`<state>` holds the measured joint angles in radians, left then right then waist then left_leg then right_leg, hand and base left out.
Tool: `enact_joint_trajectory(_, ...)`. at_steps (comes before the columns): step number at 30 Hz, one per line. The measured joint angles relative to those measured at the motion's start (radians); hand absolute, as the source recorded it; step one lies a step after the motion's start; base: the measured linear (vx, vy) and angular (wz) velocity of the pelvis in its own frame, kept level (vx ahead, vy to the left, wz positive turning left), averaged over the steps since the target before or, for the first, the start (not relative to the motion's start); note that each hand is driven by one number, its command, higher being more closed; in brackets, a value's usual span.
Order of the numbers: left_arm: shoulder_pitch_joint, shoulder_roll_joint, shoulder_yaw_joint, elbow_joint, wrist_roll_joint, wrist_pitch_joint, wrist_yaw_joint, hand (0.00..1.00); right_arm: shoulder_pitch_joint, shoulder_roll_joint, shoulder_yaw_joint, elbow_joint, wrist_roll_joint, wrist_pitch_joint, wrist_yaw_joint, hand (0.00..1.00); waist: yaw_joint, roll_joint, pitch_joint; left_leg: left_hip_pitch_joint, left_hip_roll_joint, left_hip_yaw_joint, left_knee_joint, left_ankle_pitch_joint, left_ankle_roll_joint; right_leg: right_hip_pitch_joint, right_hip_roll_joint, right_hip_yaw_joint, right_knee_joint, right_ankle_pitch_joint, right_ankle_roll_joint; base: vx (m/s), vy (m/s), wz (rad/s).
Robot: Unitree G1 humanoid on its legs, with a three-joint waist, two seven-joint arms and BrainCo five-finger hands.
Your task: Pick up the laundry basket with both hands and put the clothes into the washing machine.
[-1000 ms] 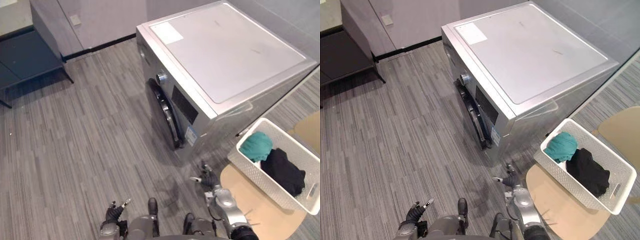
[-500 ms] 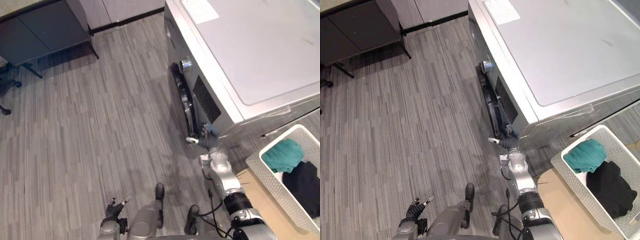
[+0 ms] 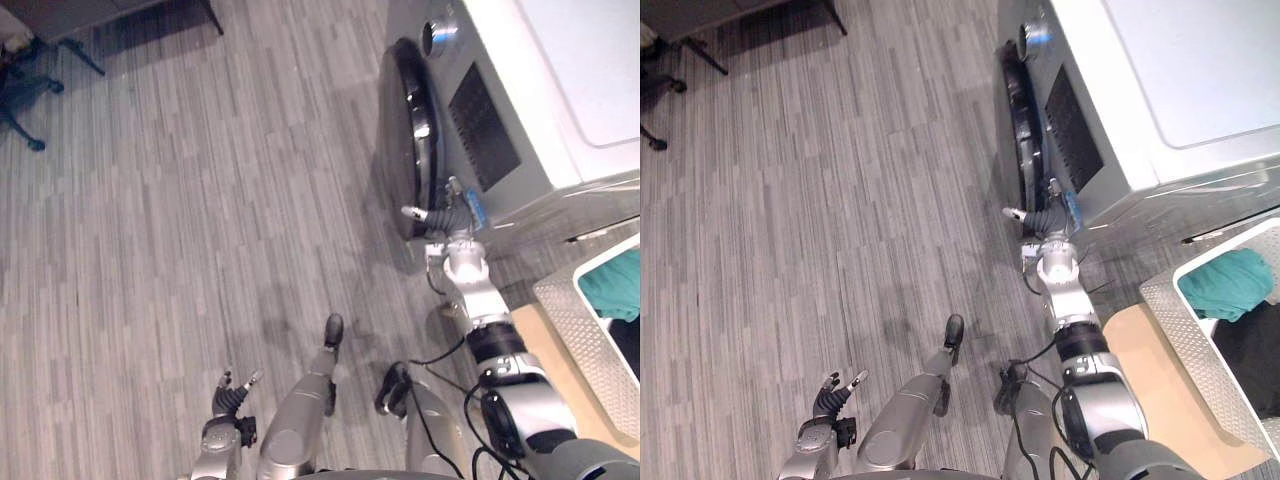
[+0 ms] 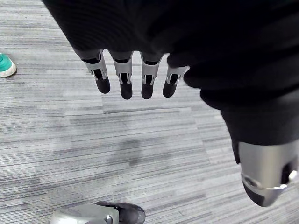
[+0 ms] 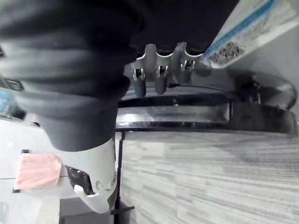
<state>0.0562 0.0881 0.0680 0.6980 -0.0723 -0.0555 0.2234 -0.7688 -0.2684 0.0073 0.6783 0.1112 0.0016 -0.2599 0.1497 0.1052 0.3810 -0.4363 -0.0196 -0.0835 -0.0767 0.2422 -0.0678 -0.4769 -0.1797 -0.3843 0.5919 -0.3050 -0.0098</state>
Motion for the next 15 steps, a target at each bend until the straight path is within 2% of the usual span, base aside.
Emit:
enact_joint_trajectory(3, -0.014, 0.005, -0.021, -0.005, -0.026, -0.01, 0.0, 0.0, -0.082, -0.02, 0.0, 0.075, 0.047, 0.006, -0.005, 0.0, 0.006, 0.019, 0.011, -0.032, -0.001, -0.023, -0.016, 0.02, -0.005, -0.039, -0.005, -0.013, 0.023, -0.011, -0.006, -0.05, -0.121, 0.14)
enact_joint_trajectory(7, -0.038, 0.005, -0.032, -0.012, -0.053, -0.015, 0.001, 0.0, -0.141, -0.034, -0.014, 0.092, 0.088, 0.002, -0.042, 0.0, 0.013, 0.029, 0.016, -0.088, -0.001, -0.037, -0.015, 0.032, -0.02, -0.103, -0.011, -0.024, 0.054, -0.021, -0.016, -0.06, -0.139, 0.09)
enact_joint_trajectory(10, -0.064, 0.001, -0.032, -0.03, -0.059, -0.019, 0.001, 0.0, -0.147, 0.021, 0.035, 0.071, 0.125, -0.015, -0.081, 0.0, 0.014, 0.029, 0.016, -0.111, 0.003, -0.046, -0.007, 0.031, -0.022, -0.127, -0.01, -0.03, 0.067, -0.029, -0.022, -0.05, -0.128, -0.03)
enact_joint_trajectory(11, -0.077, 0.0, -0.032, -0.049, -0.071, -0.02, 0.003, 0.0, -0.148, 0.046, 0.072, 0.051, 0.136, -0.015, -0.096, 0.0, 0.024, 0.03, 0.016, -0.122, 0.008, -0.05, -0.002, 0.023, -0.032, -0.137, -0.006, -0.035, 0.067, -0.029, -0.022, -0.06, -0.115, -0.07)
enact_joint_trajectory(13, -0.088, -0.004, -0.03, -0.091, -0.073, -0.024, 0.014, 0.0, -0.171, 0.108, 0.144, 0.037, 0.152, -0.015, -0.113, 0.0, 0.031, 0.033, 0.016, -0.148, 0.022, -0.05, 0.008, -0.026, -0.088, -0.141, 0.003, -0.06, 0.042, -0.017, -0.04, -0.07, -0.102, 0.06)
enact_joint_trajectory(14, -0.112, -0.012, -0.03, -0.102, -0.074, -0.027, 0.021, 0.0, -0.201, 0.15, 0.187, 0.037, 0.164, -0.013, -0.122, 0.0, 0.037, 0.033, 0.016, -0.175, 0.021, -0.037, 0.017, -0.092, -0.134, -0.141, -0.007, -0.085, 0.012, -0.002, -0.059, -0.06, -0.052, 0.37)
enact_joint_trajectory(15, -0.133, -0.02, -0.03, -0.101, -0.073, -0.029, 0.021, 0.0, -0.226, 0.159, 0.211, 0.037, 0.164, -0.013, -0.122, 0.0, 0.041, 0.034, 0.017, -0.198, 0.013, -0.036, 0.051, -0.083, -0.091, -0.146, -0.023, -0.097, 0.011, -0.001, -0.061, -0.02, -0.084, 0.69)
